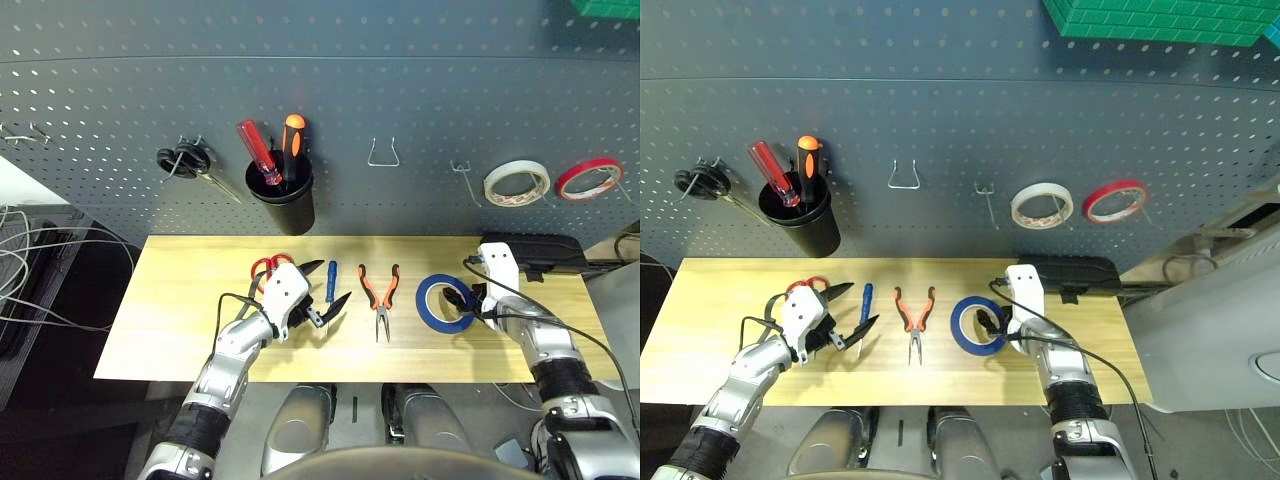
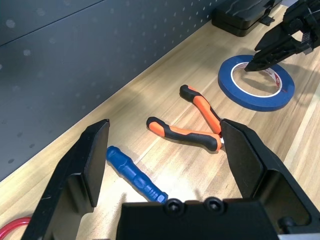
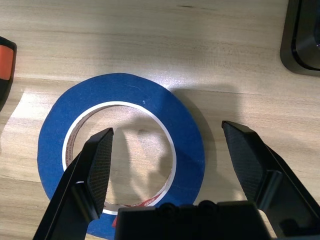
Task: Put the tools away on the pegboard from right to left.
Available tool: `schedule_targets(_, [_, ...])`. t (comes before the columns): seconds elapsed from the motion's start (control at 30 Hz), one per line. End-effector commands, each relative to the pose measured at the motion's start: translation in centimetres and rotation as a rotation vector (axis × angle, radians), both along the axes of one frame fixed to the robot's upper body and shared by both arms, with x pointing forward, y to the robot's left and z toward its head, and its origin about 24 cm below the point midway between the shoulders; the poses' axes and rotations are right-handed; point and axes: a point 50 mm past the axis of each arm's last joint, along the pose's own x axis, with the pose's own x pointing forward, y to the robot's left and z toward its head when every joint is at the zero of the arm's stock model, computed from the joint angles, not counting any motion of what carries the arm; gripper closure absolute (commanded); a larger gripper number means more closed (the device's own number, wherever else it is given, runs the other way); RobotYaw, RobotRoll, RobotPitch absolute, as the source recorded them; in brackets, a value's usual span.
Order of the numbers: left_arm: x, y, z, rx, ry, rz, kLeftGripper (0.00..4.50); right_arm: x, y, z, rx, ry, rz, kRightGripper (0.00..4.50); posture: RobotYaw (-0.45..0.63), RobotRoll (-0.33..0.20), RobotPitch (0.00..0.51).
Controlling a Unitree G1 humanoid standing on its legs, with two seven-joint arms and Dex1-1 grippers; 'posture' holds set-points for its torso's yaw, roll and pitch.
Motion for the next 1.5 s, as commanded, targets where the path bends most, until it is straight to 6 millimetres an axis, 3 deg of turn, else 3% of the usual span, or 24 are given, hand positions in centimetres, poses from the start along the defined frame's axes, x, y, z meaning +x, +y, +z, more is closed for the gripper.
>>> schedule_targets(0.03, [-0.4, -0.4, -0.7, 0.009, 0.04, -0.013, 0.0, -1.0, -0.2, -1.7, -0.029, 0.124, -0.039, 0.01, 0.11, 0.0, 0.177])
schedule_targets(0.2, [-0.4, -0.6, -0.8, 0.007, 0.047, -0.018, 0.0, -1.3, -0.2, -2.3, -0.045, 0.181, -0.051, 0.01, 0.11, 0.0, 0.177])
schedule_targets(0.3, [-0.5, -0.6, -0.8, 0.009, 0.045, -0.03, 0.0, -1.4, -0.3, -2.6, -0.037, 0.221, -0.086, 0.6, 0.12, 0.0, 0.169])
schedule_targets(0.6, [-0.4, -0.3, -0.6, 0.005, 0.029, -0.021, 0.0, -1.2, -0.8, -1.7, -0.04, 0.182, -0.072, 3.72, 0.11, 0.0, 0.164])
schedule_targets(0.87, [-0.4, -0.3, -0.1, -0.021, -0.017, -0.016, 0.0, -1.6, -1.2, 1.6, -0.078, -0.011, 0.023, 3.77, 0.09, 0.0, 0.171])
schedule_targets(1.0, [-0.3, -0.4, 0.9, -0.059, -0.081, -0.017, 0.0, -2.2, -1.2, 3.6, -0.142, -0.23, 0.145, 3.77, 0.08, 0.0, 0.175])
schedule_targets(1.2, [-0.2, -1.1, 2.8, -0.153, -0.18, -0.078, 0.0, -3.4, -1.7, 4.9, -0.208, -0.435, 0.222, 3.77, 0.06, 0.0, 0.173])
schedule_targets(1.5, [-1.1, -1.9, 4.8, -0.239, -0.219, -0.236, 0.0, -3.7, -0.1, 8.2, -0.277, -0.76, 0.392, 3.77, 0.04, 0.0, 0.18])
